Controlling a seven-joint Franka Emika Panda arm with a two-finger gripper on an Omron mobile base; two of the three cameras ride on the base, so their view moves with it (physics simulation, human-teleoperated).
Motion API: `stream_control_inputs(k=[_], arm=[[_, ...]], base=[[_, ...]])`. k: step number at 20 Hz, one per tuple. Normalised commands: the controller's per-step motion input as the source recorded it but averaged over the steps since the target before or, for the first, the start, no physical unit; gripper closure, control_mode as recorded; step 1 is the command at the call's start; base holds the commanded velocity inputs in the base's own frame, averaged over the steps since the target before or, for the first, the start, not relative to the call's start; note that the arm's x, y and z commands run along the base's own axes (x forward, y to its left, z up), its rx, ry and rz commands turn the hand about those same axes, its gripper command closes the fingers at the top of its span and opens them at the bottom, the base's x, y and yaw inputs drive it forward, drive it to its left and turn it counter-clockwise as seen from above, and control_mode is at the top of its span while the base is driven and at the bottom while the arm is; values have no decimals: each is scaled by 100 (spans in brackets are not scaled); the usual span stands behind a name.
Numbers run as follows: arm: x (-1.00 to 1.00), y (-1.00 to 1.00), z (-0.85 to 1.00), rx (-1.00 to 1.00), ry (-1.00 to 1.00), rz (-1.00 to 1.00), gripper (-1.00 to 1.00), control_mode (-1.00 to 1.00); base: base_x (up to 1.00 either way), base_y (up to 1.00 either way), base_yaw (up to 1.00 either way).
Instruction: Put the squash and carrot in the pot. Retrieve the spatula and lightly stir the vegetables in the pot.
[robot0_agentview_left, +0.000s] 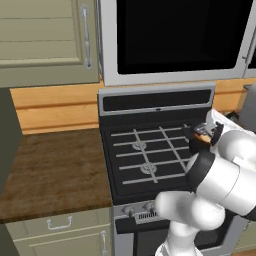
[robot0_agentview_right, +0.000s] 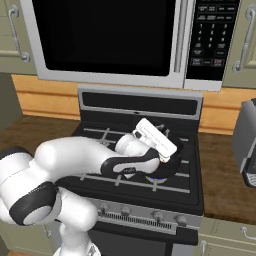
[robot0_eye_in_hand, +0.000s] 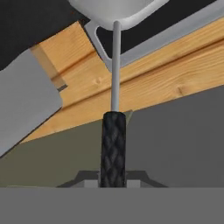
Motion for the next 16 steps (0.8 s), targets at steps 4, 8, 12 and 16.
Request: stream_control_inputs(k=[4,8,12,16], arm=[[-3,4,-8,17,5,0,100,-100],[-35,0,1,23,19,0,100,-100],[-34,0,2,19,30,0,100,-100],[-19,0,8,15,32,0,100,-100]], base=[[0,0,0],[0,0,0],[0,0,0],[0,0,0]])
